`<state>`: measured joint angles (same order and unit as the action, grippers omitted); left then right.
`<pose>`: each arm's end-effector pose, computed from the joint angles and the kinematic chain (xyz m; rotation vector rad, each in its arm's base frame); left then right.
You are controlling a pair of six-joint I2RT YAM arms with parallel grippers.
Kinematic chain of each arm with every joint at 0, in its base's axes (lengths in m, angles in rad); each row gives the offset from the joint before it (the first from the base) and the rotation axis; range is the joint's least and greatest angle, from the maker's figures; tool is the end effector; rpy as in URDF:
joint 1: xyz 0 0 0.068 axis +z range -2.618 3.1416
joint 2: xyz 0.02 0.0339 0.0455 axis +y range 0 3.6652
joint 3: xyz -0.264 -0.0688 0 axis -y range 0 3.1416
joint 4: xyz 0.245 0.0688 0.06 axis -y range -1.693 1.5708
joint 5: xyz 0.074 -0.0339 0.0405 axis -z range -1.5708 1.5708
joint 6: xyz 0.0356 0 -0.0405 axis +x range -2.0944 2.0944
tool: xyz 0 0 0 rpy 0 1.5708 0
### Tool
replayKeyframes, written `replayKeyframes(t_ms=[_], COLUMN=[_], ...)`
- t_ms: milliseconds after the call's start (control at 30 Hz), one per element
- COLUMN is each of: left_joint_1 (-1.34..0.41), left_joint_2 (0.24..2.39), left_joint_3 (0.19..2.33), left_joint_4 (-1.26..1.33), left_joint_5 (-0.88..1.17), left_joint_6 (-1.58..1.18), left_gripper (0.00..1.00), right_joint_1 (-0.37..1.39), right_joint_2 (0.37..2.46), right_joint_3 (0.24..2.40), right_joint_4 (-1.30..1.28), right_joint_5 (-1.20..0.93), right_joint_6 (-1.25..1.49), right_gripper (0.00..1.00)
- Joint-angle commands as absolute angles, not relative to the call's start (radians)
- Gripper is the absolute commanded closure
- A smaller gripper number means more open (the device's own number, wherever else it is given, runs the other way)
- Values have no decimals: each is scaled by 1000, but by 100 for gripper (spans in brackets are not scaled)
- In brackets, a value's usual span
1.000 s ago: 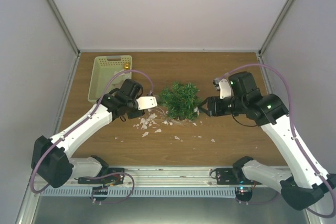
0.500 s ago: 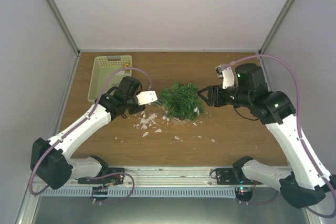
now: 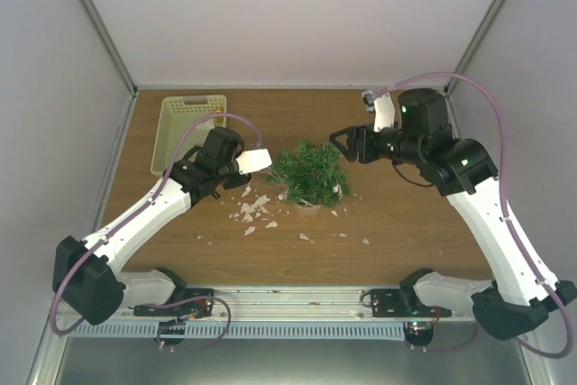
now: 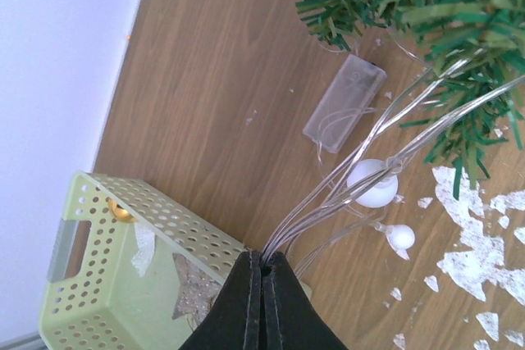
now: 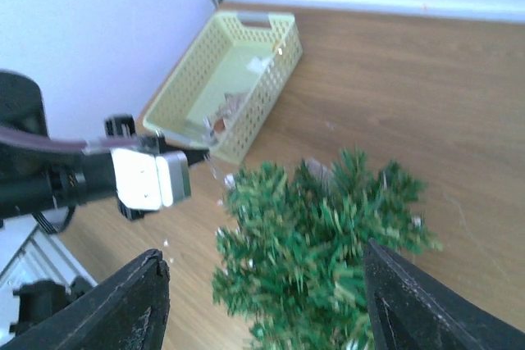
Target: Decorate the small christmas tree
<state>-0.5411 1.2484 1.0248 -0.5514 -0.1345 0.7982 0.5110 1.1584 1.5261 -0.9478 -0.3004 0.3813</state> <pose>0.2310 -0.1332 0.2916 1.4088 1.8868 0.2841 0.1794 0.1127 0.4402 -0.3272 2.2183 0.8261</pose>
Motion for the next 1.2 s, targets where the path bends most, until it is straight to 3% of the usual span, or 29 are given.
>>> replayKeyframes(t_ms=[0, 533, 1167], left_joint_1=[-534, -534, -532], left_joint_2=[1263, 1339, 1482], left_joint_3=[1038, 999, 1078], left_joint_4=[-460, -356, -248], left_joint_5=[-144, -126, -139], left_joint_6=[810, 818, 824], left_gripper=[100, 100, 100], right_joint_1=[502, 333, 284], right_joint_2=[1198, 1344, 1400], right_joint_3=[1620, 1721, 1704], right_joint_4=[-861, -784, -710], right_joint_5=[-248, -395, -513], right_joint_6=[334, 303, 300], right_gripper=[33, 29, 28])
